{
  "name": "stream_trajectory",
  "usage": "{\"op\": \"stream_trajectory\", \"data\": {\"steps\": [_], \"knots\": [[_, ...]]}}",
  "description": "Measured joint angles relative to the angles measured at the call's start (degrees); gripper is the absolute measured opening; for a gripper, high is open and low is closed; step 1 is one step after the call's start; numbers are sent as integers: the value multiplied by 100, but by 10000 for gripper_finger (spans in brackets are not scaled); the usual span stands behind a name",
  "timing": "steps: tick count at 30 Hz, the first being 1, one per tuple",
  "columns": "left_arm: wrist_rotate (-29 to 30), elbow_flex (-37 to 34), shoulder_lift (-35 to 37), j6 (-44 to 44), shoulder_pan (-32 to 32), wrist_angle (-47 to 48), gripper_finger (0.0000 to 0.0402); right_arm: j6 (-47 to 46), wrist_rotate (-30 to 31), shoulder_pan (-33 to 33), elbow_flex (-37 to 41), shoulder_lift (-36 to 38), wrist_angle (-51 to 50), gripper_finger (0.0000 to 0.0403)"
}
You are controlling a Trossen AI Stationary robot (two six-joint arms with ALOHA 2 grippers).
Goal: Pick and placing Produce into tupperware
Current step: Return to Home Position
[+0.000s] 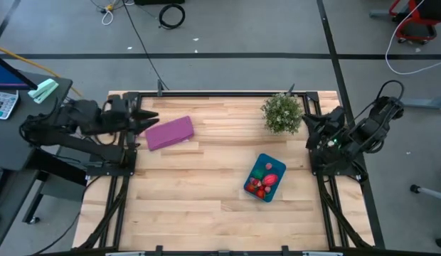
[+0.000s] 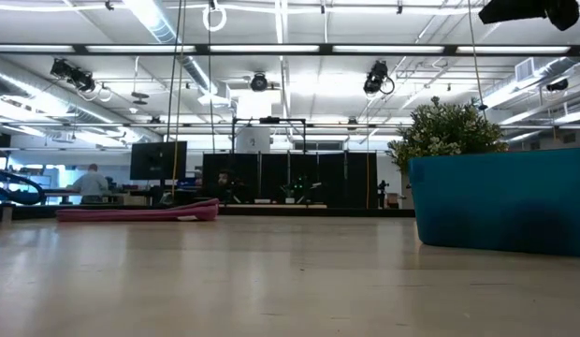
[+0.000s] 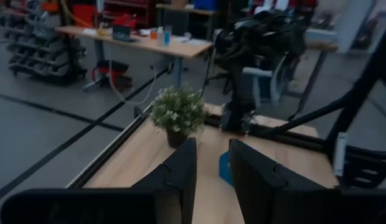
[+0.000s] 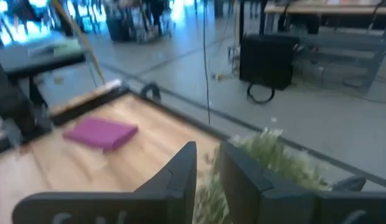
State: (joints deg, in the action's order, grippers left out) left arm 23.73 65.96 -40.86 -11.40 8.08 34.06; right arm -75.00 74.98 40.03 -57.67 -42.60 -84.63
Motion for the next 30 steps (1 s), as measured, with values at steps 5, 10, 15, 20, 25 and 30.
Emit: {"op": "stream_trajectory", "data": {"steps": [5,10,15,20,25,30], "knots": [[1,-733,528,7,72,-573,96,60,958,-38,446,24,894,77],[-4,-1477,786,-100,40,-1345,95,656,607,-229,1085,-136,1565,77],[-2,-1819,839,-245,39,-1440,100,415,654,-365,1285,21,1582,77],[-2,-1824,853,-28,39,-1774,97,717,700,-328,1210,71,1895,77],[0,-1817,879,358,39,-2131,95,1184,660,-216,1209,-14,2426,77],[-2,-1817,866,442,39,-2047,100,1260,923,-201,1209,-286,2665,77]]}}
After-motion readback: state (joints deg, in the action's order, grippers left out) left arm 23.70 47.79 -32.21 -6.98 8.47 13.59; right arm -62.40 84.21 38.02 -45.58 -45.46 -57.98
